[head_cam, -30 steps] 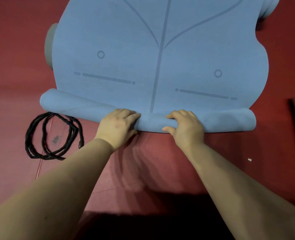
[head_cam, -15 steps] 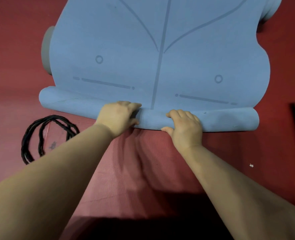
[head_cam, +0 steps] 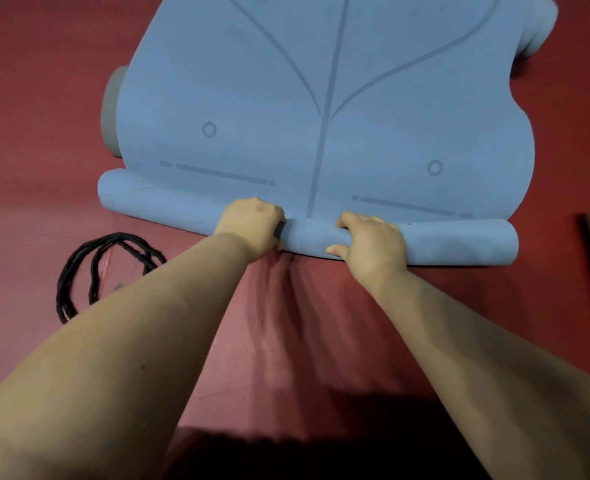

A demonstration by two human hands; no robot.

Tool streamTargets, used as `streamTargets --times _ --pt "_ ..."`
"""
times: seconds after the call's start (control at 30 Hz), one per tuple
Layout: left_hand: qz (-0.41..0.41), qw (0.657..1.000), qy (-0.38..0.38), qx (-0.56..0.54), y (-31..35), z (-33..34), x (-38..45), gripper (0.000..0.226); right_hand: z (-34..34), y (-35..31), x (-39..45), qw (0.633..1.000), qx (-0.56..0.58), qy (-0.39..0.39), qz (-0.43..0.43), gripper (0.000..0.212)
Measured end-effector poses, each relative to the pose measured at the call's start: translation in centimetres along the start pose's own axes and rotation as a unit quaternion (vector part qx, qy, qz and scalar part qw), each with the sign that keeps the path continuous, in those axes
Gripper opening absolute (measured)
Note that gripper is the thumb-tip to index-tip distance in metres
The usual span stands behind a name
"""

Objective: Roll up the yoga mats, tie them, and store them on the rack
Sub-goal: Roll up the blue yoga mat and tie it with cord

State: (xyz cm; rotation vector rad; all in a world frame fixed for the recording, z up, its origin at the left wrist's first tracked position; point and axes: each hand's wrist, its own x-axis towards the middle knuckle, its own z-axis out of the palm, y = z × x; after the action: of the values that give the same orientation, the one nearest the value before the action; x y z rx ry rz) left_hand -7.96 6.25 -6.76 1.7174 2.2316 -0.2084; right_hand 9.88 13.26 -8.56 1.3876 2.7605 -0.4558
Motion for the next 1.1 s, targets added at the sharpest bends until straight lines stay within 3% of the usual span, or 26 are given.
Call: streamTargets --times 0.43,0.77,1.1 --pt "0.018 1.0 -0.021 0.014 2.2 -4.7 -8.9 0.033 -5.4 -1.8 -7.6 0.998 -0.02 -0.013 -0.058 0.039" --pt "0.033 0.999 0.001 0.007 9.7 -5.3 -18.3 0.035 -11.3 -0.1 -18.0 0.996 -0.078 -0.019 -0.044 0.037" --pt "0.02 0.999 -0.042 -0.003 10.7 0.0 -18.9 0.031 -6.6 1.6 -19.7 0.995 -0.072 -0.063 -0.024 0.038"
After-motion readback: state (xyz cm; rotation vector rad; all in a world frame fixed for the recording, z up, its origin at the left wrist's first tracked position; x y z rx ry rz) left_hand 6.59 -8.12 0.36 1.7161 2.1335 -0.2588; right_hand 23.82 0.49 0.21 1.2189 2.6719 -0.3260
